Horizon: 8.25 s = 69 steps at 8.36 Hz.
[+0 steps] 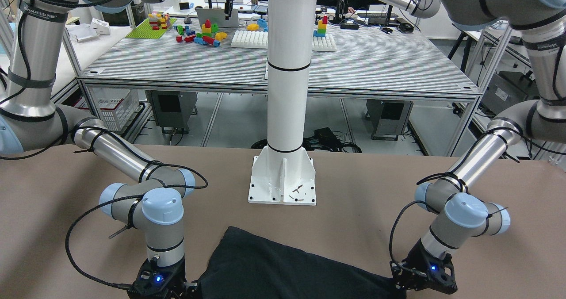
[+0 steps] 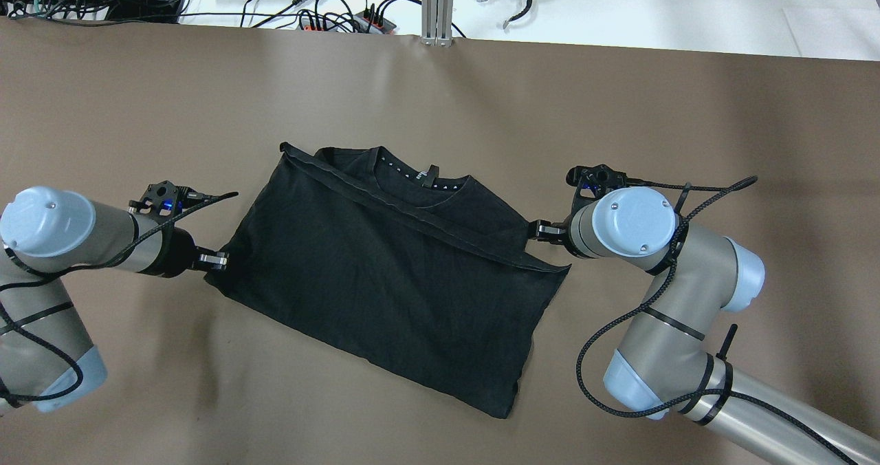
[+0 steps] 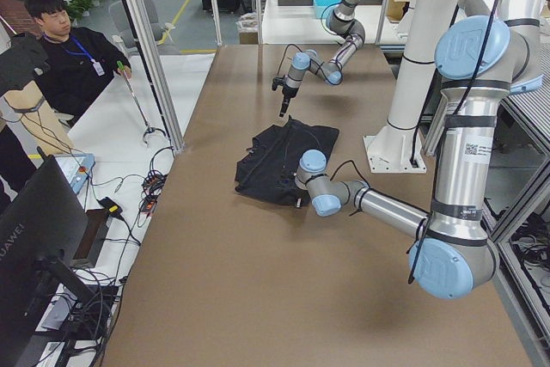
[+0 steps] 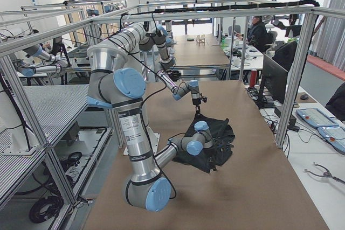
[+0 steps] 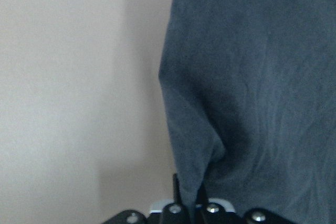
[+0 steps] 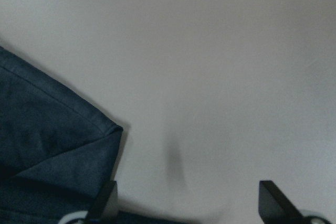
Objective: Fold clothes
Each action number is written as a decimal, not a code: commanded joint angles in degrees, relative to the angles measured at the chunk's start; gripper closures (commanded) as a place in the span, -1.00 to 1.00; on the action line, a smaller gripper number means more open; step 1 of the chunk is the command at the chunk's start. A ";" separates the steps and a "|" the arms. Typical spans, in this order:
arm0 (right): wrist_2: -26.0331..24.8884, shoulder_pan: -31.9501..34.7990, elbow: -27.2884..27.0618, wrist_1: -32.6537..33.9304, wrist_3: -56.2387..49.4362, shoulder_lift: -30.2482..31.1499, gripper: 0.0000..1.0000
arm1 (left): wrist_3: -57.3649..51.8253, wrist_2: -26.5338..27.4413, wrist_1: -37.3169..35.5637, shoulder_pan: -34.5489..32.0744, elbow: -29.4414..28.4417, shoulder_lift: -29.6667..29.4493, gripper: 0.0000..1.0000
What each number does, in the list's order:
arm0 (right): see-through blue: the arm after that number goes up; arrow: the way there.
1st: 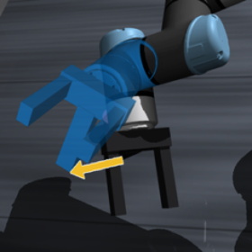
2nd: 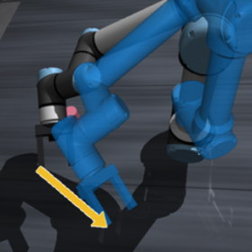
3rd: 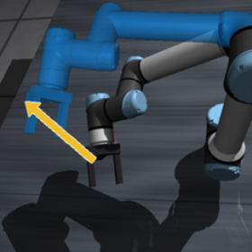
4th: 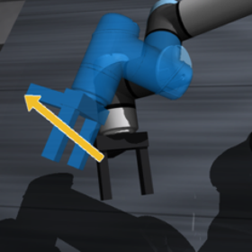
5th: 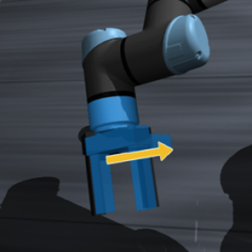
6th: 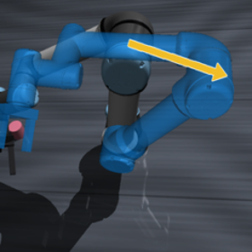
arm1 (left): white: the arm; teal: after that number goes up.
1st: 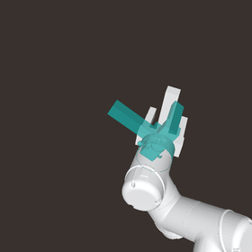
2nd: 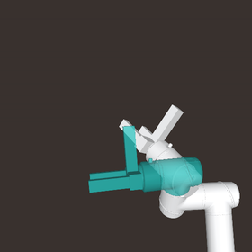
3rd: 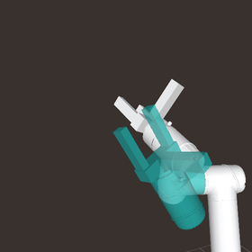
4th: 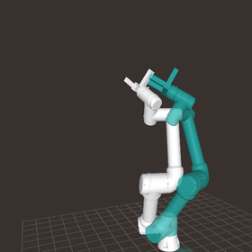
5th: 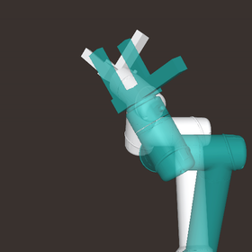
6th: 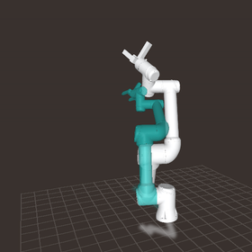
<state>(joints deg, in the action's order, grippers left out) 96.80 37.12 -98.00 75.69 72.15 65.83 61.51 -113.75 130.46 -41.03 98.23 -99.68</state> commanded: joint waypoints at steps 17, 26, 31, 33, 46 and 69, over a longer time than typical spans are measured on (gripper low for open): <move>-0.03 -0.12 0.44 0.25 0.80 -2.45 -0.88 | -17.19 -9.27 -0.46 -21.44 -57.49 -50.29 -0.89; -2.22 -3.36 28.12 5.17 4.60 -28.83 -0.89 | -16.94 -8.86 -0.11 -20.84 -48.40 -42.43 -0.89; -2.94 2.14 28.30 5.96 -9.17 -24.71 -0.88 | -16.59 -8.86 -0.03 -20.84 -48.39 -42.35 -0.89; -2.85 5.41 27.78 5.17 -15.26 -20.51 -0.88 | -16.51 -8.77 -0.03 -20.41 -48.40 -42.35 -0.89; 0.52 -6.35 10.28 15.28 -17.46 -17.59 0.03 | -16.77 -8.77 -0.03 -19.61 -48.40 -41.56 -0.89; -4.61 -9.87 4.13 15.45 -20.47 -12.48 1.00 | -16.86 -7.98 0.15 -18.91 -48.40 -41.20 -0.89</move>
<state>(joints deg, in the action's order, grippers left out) 92.21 27.31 -93.82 91.14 51.68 52.68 44.65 -121.73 130.61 -60.10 49.83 -140.83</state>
